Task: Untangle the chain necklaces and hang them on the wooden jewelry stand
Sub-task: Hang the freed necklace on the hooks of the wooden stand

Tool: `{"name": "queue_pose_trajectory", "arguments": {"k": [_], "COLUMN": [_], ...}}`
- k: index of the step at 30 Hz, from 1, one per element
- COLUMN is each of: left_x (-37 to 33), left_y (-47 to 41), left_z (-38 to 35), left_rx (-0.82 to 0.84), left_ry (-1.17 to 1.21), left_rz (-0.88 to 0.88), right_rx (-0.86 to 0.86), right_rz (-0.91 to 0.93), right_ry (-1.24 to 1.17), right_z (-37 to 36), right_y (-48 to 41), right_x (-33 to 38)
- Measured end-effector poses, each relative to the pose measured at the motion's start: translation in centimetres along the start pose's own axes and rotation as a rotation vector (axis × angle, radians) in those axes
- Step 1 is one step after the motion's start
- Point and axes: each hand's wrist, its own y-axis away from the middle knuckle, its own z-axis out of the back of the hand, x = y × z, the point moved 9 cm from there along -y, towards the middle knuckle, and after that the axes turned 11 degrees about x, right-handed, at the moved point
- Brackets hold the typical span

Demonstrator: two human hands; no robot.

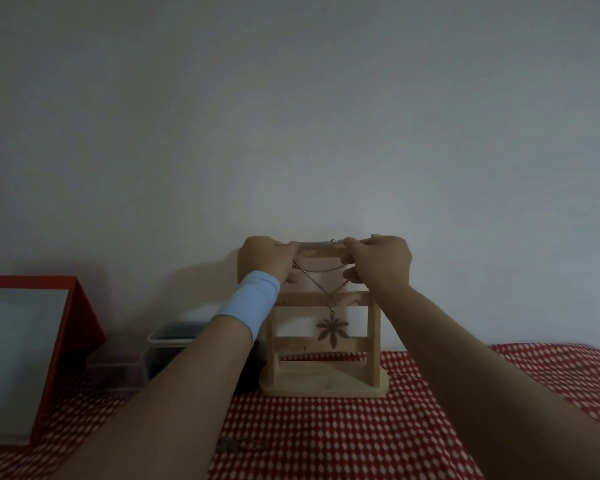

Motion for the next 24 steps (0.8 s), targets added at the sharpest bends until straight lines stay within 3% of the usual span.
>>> {"name": "queue_pose_trajectory", "arguments": {"k": [4,8,12,19,24], "left_x": [1.3,3.0,3.4,4.9,6.3], "left_y": [-0.1,0.8,1.8,1.7,1.6], "left_z": [-0.2,-2.2,-4.2,-5.6,-5.6], "left_rx": [-0.009,0.139,0.243,0.351,0.307], "left_ry": [-0.091,-0.072,-0.203,-0.278,-0.273], "left_rz": [-0.026,-0.032,-0.057,0.057,0.080], "right_rx": [0.034,0.126,0.236,0.242,0.227], "right_rz": [-0.016,-0.058,-0.078,-0.120,-0.150], "right_ry": [0.127,0.140,0.165,0.184,0.265], "right_z": [-0.8,-2.0,-3.8,-4.8,-6.1], "right_y": [0.5,1.3,2.5,3.6,3.7], "right_x": [-1.0,-3.1,-4.4,-5.8,-7.6]}}
